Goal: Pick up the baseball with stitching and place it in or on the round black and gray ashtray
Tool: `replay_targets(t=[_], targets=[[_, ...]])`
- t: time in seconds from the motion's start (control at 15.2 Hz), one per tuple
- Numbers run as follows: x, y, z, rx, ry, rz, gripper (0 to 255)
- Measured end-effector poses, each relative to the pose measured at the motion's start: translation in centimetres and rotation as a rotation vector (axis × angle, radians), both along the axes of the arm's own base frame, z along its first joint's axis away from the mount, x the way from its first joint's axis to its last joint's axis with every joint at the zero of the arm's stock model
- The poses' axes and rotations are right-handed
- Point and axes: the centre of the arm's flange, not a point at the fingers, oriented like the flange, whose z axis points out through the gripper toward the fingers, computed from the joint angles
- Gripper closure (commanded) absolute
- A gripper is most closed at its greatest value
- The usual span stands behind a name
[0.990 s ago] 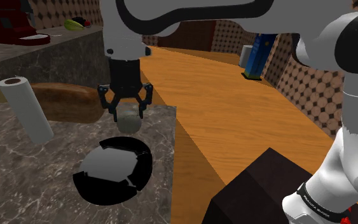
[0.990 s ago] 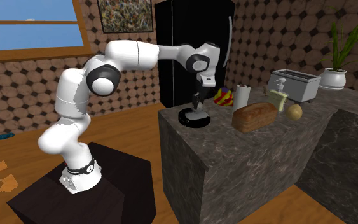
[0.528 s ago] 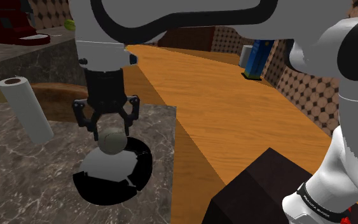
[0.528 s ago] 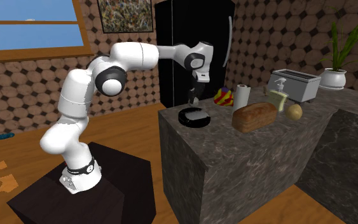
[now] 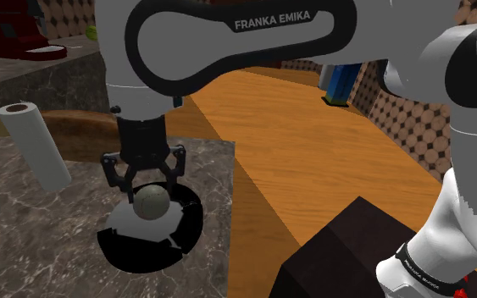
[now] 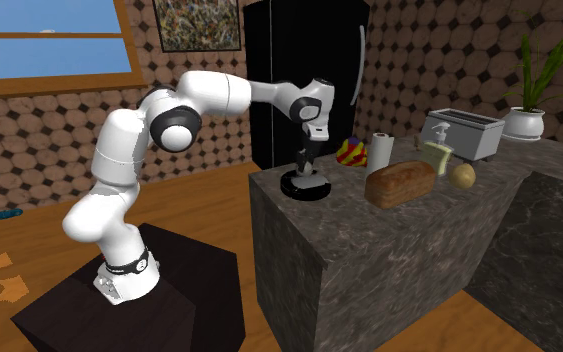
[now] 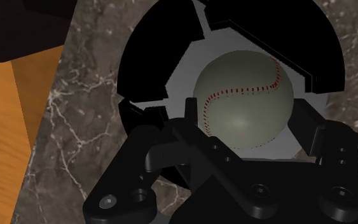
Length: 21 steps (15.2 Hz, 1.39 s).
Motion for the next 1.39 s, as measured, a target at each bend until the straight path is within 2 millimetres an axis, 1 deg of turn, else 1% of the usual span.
replay_targets(t=[0.33, 0.73, 0.79, 1.19, 1.25, 1.39], targets=[[-0.1, -0.1, -2.4, 0.0, -0.001, 0.0, 255], [-0.1, -0.1, -2.8, 0.001, -0.001, 0.0, 255], [-0.1, -0.1, -2.8, 0.001, -0.001, 0.0, 0], [-0.1, -0.1, -2.9, 0.0, 0.0, 0.0, 0], [0.0, 0.0, -2.3, 0.001, 0.0, 0.0, 0], [0.6, -0.4, -0.2, 0.001, -0.001, 0.0, 0]])
